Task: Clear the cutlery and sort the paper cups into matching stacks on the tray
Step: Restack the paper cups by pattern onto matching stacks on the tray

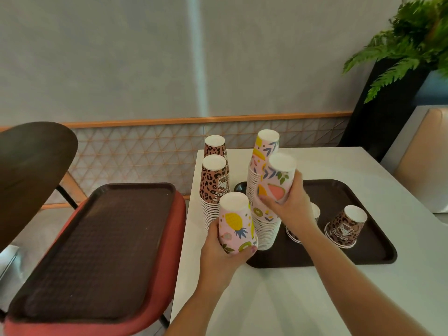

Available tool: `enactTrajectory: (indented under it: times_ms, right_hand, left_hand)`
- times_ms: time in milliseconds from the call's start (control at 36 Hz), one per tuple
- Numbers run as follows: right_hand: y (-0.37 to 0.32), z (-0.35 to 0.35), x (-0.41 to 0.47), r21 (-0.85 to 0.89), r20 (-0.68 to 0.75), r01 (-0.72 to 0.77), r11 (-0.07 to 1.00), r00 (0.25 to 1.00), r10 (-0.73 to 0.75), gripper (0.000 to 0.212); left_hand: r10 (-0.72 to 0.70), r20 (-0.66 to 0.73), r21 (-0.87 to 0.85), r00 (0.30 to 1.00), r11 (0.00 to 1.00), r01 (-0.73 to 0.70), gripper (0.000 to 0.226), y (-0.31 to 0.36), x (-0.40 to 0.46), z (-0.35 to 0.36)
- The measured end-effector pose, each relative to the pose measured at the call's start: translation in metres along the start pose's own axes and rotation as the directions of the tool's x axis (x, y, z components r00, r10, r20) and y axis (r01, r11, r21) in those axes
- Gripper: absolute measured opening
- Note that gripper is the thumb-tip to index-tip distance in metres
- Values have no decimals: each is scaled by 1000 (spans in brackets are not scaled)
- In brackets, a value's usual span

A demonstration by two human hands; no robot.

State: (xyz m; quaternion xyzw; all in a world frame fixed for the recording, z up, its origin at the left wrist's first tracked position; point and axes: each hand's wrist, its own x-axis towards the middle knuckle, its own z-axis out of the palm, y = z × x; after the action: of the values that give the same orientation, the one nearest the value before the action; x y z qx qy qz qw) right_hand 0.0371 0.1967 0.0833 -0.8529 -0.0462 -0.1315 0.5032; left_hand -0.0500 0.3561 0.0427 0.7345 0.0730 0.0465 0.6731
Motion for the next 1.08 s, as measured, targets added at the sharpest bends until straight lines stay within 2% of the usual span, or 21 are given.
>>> enactTrajectory:
  times_ms: [83,194,333,417,472,639,889,1083]
  right_hand:
    - [16,6,-7,23,102,-59,998,993,57,89]
    - [13,2,-10,115,33,-53,992,998,49,87]
    - [-28,-18,-9,172,-146,187,967,976,-163,66]
    - [-51,-28,-7,239,-127,298,924,953,-275,68]
    - [-60,-33,-4,273,-86,316,909,949,-304,68]
    - [-60,-35,8,244,26,208,947,975,-221,63]
    - [-1,-15,12,176,123,-2,984,992,-20,72]
    - [26,-4,6,149,187,-54,987,982,26,63]
  left_hand:
    - [38,5,-31,999,999,-38,71,8,0,1]
    - [119,14,-111,993,987,-116,77,27,4,2]
    - [296,9,-94,955,951,-294,73,75,12,12]
    - [372,0,-42,928,927,-372,71,101,22,19]
    - [386,-2,-5,922,922,-386,69,112,32,26]
    - [328,55,117,943,936,-332,60,115,64,50]
    - [202,81,211,976,953,-215,74,53,80,69]
    - [156,84,283,984,943,-174,76,17,87,73]
